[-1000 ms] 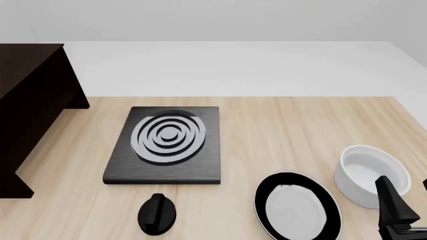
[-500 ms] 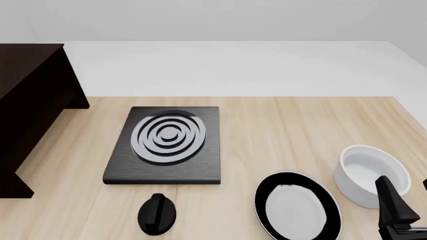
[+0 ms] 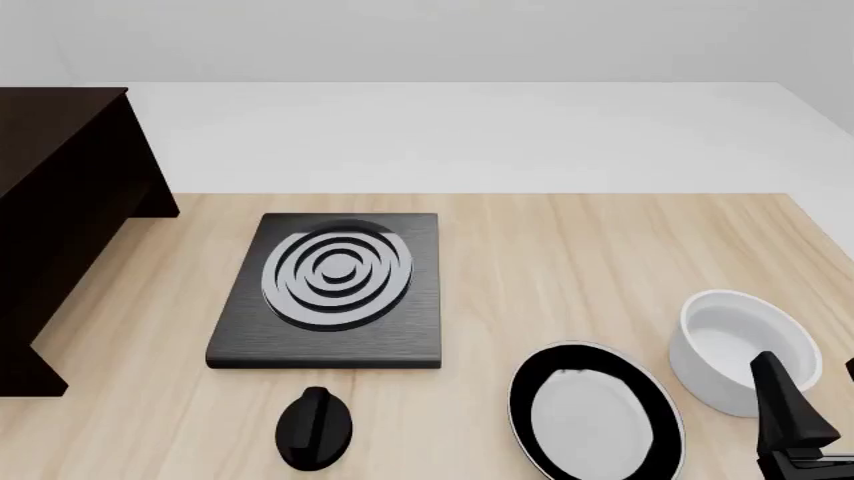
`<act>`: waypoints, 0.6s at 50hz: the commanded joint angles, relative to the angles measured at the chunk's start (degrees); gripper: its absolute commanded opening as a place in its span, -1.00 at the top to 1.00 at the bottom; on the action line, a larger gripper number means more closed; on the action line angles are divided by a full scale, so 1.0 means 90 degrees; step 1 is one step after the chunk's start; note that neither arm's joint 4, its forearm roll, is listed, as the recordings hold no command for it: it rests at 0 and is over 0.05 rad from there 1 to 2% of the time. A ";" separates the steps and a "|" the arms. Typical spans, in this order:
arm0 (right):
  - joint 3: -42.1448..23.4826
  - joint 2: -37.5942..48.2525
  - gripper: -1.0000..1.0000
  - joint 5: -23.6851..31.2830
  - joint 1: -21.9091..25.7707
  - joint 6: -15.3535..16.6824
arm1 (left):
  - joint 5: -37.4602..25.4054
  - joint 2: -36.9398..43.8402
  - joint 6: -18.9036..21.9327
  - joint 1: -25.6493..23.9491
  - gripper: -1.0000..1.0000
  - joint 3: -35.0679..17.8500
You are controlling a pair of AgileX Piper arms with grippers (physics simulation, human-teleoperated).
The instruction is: Put the frying pan under the cabinet shelf.
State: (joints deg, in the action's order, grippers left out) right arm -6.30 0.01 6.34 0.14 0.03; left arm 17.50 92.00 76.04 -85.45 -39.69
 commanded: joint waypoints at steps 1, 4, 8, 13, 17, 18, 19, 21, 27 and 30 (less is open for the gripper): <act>0.0000 0.0000 -1.00 0.0001 0.0000 0.0000 | 0.0064 0.0192 0.0031 -0.0009 -1.00 -0.0099; 0.0000 0.0000 -1.00 0.0000 -0.0001 0.0000 | 0.0051 0.0240 0.0035 0.0004 -1.00 -0.0145; 0.0000 0.0000 -1.00 0.0000 0.0000 0.0001 | 0.0013 0.0283 0.0053 0.0006 -1.00 -0.0162; 0.0000 0.0000 -1.00 -0.0001 -0.0001 0.0000 | 0.0067 0.0411 0.0045 0.0043 -1.00 -0.0250; 0.0000 0.0000 -1.00 0.0000 0.0000 0.0000 | 0.0107 0.0475 0.0031 0.0038 -1.00 -0.0275; 0.0000 0.0000 -1.00 0.0000 0.0000 0.0000 | 0.0116 0.0486 0.0025 0.0028 -1.00 -0.0269; 0.0000 0.0000 -1.00 -0.0001 -0.0001 -0.0001 | 0.0131 0.0498 0.0026 0.0025 -1.00 -0.0269; 0.0000 0.0000 -1.00 -0.0001 0.0001 0.0000 | 0.0151 0.0530 0.0016 0.0019 -1.00 -0.0277; 0.0000 0.0000 -1.00 0.0000 0.0002 0.0000 | 0.0210 0.0658 -0.0004 0.0019 -1.00 -0.0338; 0.0000 0.0000 -1.00 0.0000 0.0000 0.0000 | 0.0213 0.0740 0.0004 0.0029 -1.00 -0.0385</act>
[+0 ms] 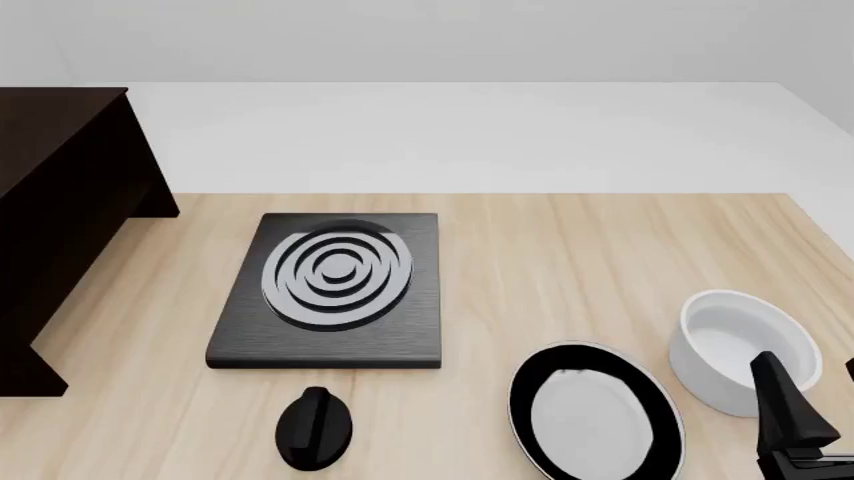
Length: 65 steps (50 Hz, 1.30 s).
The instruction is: Put the frying pan under the cabinet shelf.
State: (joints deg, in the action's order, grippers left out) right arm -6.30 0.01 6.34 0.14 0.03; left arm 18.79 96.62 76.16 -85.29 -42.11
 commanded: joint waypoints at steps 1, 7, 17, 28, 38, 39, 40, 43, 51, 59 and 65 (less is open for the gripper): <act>0.0000 0.0000 -1.00 -0.0001 0.0001 -0.0001 | 0.0061 0.0256 -0.0007 0.0019 -1.00 -0.0156; 0.0000 0.0000 -1.00 -0.0001 0.0000 0.0001 | 0.0060 0.0404 0.0003 0.0045 -1.00 -0.0331; 0.0000 0.0000 -1.00 -0.0001 0.0001 0.0002 | 0.0014 0.0682 0.0008 0.0125 -1.00 -0.0601; 0.0000 0.0000 -1.00 0.0000 -0.0002 -0.0001 | 0.0017 0.0988 0.0004 0.0156 -1.00 -0.0803; 0.0000 0.0000 -1.00 -0.0001 0.0000 0.0001 | 0.0014 0.1185 -0.0044 0.0152 -1.00 -0.0901; 0.0000 0.0000 -1.00 -0.0002 -0.0001 -0.0001 | 0.0012 0.1208 -0.0048 0.0152 -1.00 -0.0912; 0.0000 0.0000 -1.00 -0.0001 -0.0001 0.0000 | 0.0015 0.1230 -0.0046 0.0158 -1.00 -0.0926; 0.0000 0.0000 -1.00 0.0000 0.0000 0.0000 | 0.0033 0.1292 -0.0065 0.0138 -1.00 -0.0912; 0.0000 0.0000 -1.00 0.0001 0.0000 0.0001 | 0.0030 0.1434 -0.0085 0.0145 -1.00 -0.1008; 0.0000 0.0000 -1.00 -0.0001 -0.0001 0.0001 | -0.0018 0.1579 -0.0056 0.0201 -1.00 -0.1184; 0.0000 0.0000 -1.00 0.0000 0.0001 0.0001 | -0.0073 0.1676 -0.0046 0.0221 -1.00 -0.1285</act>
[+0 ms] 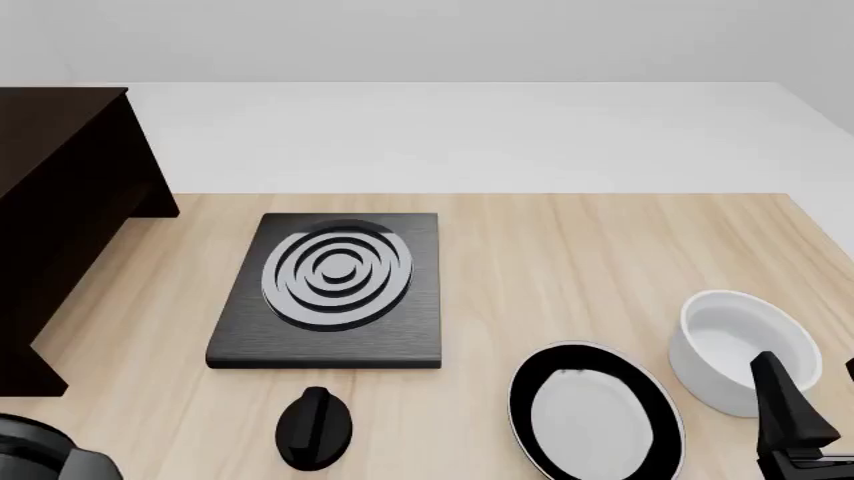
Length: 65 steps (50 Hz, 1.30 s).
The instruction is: Put the frying pan under the cabinet shelf.
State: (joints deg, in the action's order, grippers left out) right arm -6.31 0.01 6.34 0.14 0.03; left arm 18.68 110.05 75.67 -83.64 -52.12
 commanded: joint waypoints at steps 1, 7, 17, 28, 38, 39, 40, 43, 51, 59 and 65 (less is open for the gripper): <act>0.0000 0.0000 -1.00 0.0002 0.0000 -0.0001 | -0.0076 0.0208 0.0011 0.0044 -1.00 -0.0205; 0.0000 0.0000 -1.00 0.0000 0.0000 0.0000 | -0.0096 0.0303 0.0047 0.0039 -1.00 -0.0251; 0.0000 0.0000 -1.00 -0.0001 0.0001 0.0000 | -0.0283 0.0476 0.0054 0.0086 -1.00 -0.0502; 0.0000 0.0000 -1.00 0.0001 -0.0001 -0.0001 | -0.0512 0.0715 -0.0002 0.0204 -1.00 -0.0903; 0.0000 0.0000 -1.00 0.0000 0.0000 -0.0001 | -0.0667 0.0811 0.0000 0.0236 -1.00 -0.1046; 0.0000 0.0000 -1.00 0.0001 0.0000 0.0000 | -0.0671 0.0826 0.0002 0.0238 -1.00 -0.1058; 0.0000 0.0000 -1.00 0.0000 -0.0001 0.0000 | -0.0673 0.0835 0.0004 0.0236 -1.00 -0.1060; 0.0000 0.0000 -1.00 0.0000 0.0000 -0.0001 | -0.0827 0.0877 0.0117 0.0243 -1.00 -0.1034; 0.0000 0.0000 -1.00 -0.0001 0.0001 0.0000 | -0.0493 0.0785 0.0197 0.0184 1.00 -0.0775; 0.0000 0.0000 -1.00 -0.0001 0.0001 0.0000 | -0.0487 0.0422 0.0195 -0.0002 1.00 -0.0351; 0.0000 0.0000 -1.00 0.0000 0.0000 -0.0001 | -0.0651 0.0006 0.0214 -0.0116 1.00 -0.0131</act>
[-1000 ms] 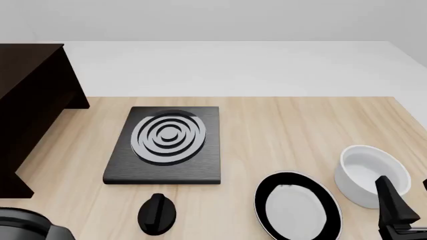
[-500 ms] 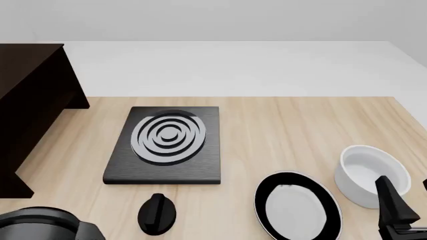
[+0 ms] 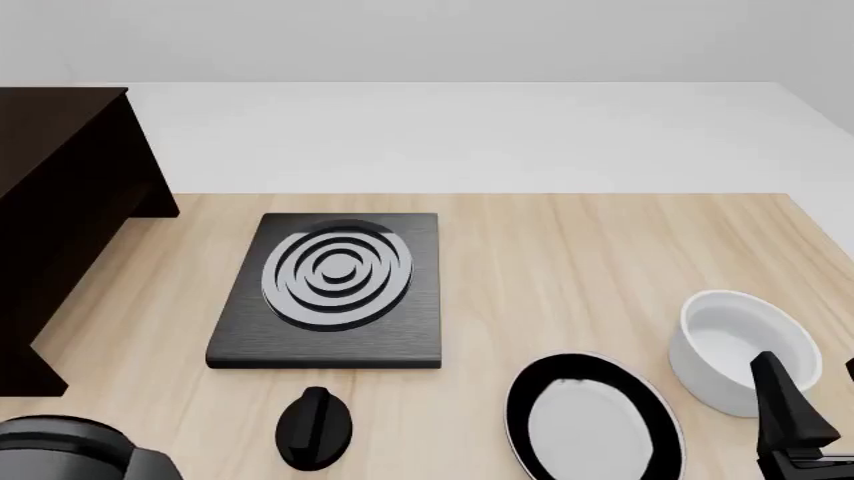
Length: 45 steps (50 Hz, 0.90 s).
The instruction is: Put the frying pan under the cabinet shelf.
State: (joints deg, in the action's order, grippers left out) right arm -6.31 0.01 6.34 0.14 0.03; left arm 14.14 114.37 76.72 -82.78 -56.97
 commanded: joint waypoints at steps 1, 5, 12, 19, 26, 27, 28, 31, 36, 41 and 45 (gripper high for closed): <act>0.0000 0.0000 -1.00 0.0000 0.0000 0.0001 | -0.0154 -0.0531 0.0122 -0.0222 1.00 0.0453; 0.0000 0.0000 -1.00 0.0001 0.0000 -0.0002 | -0.0182 -0.0783 0.0213 -0.0263 1.00 0.0635; 0.0000 0.0000 -1.00 0.0000 0.0000 -0.0001 | -0.0498 -0.1087 0.0478 -0.0185 1.00 0.0630; 0.0000 0.0000 -1.00 0.0000 0.0000 0.0000 | -0.0751 -0.1317 0.0827 0.0012 1.00 0.0409; 0.0000 0.0000 -1.00 0.0000 0.0001 0.0001 | -0.0975 -0.1570 0.1367 0.0196 1.00 0.0263; 0.0000 0.0000 -1.00 0.0000 0.0000 -0.0002 | -0.1003 -0.1577 0.1486 0.0230 1.00 0.0257; 0.0000 0.0000 -1.00 0.0000 0.0000 0.0000 | -0.1010 -0.1651 0.1601 0.0249 1.00 0.0253; 0.0000 0.0000 -1.00 0.0000 -0.0001 0.0000 | -0.1145 -0.1792 0.1745 0.0291 1.00 0.0174; 0.0000 0.0000 -1.00 0.0000 -0.0002 0.0000 | -0.1254 -0.1941 0.2117 0.0459 1.00 0.0019; 0.0000 0.0000 -1.00 -0.0001 0.0000 0.0000 | -0.1278 -0.2202 0.2520 0.0594 1.00 0.0061; 0.0000 0.0000 -1.00 0.0000 0.0000 -0.0002 | -0.1225 -0.2487 0.2728 0.0560 1.00 0.0264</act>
State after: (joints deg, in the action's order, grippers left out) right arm -6.30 0.01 6.34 0.14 0.03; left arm 3.17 96.87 94.72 -78.95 -54.87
